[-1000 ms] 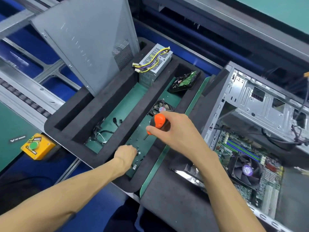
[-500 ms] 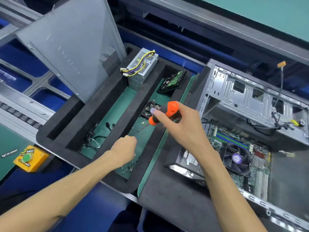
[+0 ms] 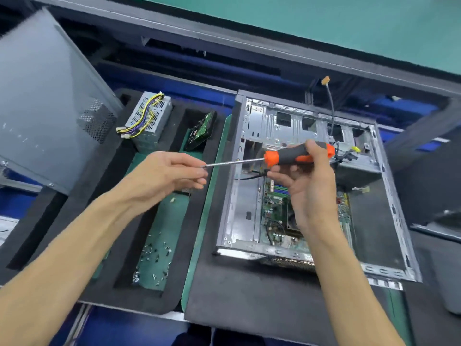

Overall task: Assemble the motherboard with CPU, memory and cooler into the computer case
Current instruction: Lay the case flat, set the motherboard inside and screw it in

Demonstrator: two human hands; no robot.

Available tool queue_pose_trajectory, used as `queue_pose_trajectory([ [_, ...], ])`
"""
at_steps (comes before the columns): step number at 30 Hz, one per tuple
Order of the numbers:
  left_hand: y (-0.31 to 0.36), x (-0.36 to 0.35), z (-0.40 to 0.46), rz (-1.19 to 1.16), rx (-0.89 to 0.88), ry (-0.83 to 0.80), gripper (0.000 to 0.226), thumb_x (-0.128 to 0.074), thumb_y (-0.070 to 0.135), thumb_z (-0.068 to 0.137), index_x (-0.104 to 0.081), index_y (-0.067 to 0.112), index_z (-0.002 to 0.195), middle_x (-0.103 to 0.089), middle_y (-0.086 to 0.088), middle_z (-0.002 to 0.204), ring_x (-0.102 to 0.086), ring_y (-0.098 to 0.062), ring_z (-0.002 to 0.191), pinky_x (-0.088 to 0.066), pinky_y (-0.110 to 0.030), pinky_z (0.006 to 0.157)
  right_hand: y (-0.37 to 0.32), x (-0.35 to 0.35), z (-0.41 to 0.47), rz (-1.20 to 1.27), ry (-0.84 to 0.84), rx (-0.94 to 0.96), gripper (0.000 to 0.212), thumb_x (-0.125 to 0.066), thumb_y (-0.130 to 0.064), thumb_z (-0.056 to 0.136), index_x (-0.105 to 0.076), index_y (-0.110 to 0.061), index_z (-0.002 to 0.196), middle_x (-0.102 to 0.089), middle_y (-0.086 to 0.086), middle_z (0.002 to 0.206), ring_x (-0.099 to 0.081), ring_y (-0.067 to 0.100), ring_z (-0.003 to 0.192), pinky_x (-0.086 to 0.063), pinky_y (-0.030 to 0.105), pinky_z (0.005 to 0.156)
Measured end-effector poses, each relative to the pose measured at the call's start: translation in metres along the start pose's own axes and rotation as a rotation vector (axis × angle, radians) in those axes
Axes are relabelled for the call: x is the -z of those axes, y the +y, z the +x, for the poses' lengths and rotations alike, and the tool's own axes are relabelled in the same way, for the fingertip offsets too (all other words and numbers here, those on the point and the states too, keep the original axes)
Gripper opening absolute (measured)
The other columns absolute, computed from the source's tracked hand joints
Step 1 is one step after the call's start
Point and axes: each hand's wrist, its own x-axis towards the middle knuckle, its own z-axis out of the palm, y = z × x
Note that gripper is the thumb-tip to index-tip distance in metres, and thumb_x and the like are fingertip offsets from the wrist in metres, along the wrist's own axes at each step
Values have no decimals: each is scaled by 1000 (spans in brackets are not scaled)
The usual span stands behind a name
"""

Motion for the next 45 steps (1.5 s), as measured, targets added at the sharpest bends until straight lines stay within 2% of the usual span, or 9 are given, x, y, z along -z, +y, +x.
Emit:
queue_pose_trajectory([
  [2, 9, -18, 7, -79, -33, -47, 24, -82, 9, 68, -80, 8, 91, -74, -17, 89, -72, -18, 75, -57, -20, 71, -9, 11, -1, 91, 77, 1, 28, -56, -33, 99, -64, -8, 87, -65, 3, 66, -66, 21, 59, -59, 29, 59],
  [6, 21, -47, 22, -200, -42, -141, 22, -75, 9, 75, -80, 9, 97, -75, -10, 90, -71, -13, 77, -56, -18, 72, -29, 34, -3, 168, 210, 49, 37, -54, -32, 100, -73, -15, 74, -60, 2, 63, -64, 20, 57, -57, 26, 55],
  [9, 24, -71, 29, -199, -37, -194, 27, -80, 12, 71, -80, 9, 98, -75, -9, 90, -71, -12, 77, -56, -18, 72, -40, 53, -9, 190, 264, 86, 29, -55, -34, 98, -62, -8, 88, -52, 0, 61, -62, 19, 58, -57, 26, 58],
  [14, 26, -110, 36, -177, 7, -241, 21, -71, 7, 76, -80, 8, 95, -74, -9, 87, -71, -13, 74, -56, -17, 69, -52, 79, -22, 213, 350, 122, 29, -54, -33, 99, -59, -8, 86, -48, -3, 56, -61, 19, 55, -57, 27, 57],
  [22, 23, -159, 47, -83, 15, -314, 20, -74, 11, 73, -80, 6, 92, -75, -11, 86, -72, -15, 75, -57, -19, 69, -66, 118, -41, 208, 414, 188, 31, -52, -32, 100, -56, -3, 93, -53, -2, 57, -61, 19, 56, -57, 27, 57],
  [28, 14, -187, 53, 58, -65, -302, 27, -79, 18, 70, -79, 4, 93, -74, -18, 86, -72, -23, 75, -58, -22, 69, -69, 140, -53, 201, 437, 223, 34, -49, -31, 101, -61, -3, 88, -59, -2, 58, -61, 19, 56, -57, 27, 56],
  [32, 12, -202, 56, 37, -77, -325, 26, -79, 15, 71, -79, 3, 94, -74, -19, 89, -73, -23, 77, -58, -22, 72, -71, 151, -56, 233, 486, 226, 33, -49, -31, 101, -60, -2, 90, -54, -1, 60, -60, 19, 56, -57, 28, 56],
  [37, 12, -216, 60, -27, -70, -351, 23, -78, 13, 72, -79, 5, 93, -74, -19, 88, -73, -23, 78, -58, -22, 73, -76, 160, -53, 268, 540, 223, 29, -51, -31, 101, -55, -2, 101, -44, 3, 67, -59, 20, 57, -57, 28, 56],
  [45, 10, -228, 66, -22, -130, -340, 21, -75, 10, 78, -77, 0, 96, -73, -20, 88, -72, -26, 76, -58, -24, 70, -77, 169, -44, 293, 538, 225, 30, -52, -33, 100, -52, -3, 104, -43, 3, 69, -58, 21, 59, -57, 29, 57],
])
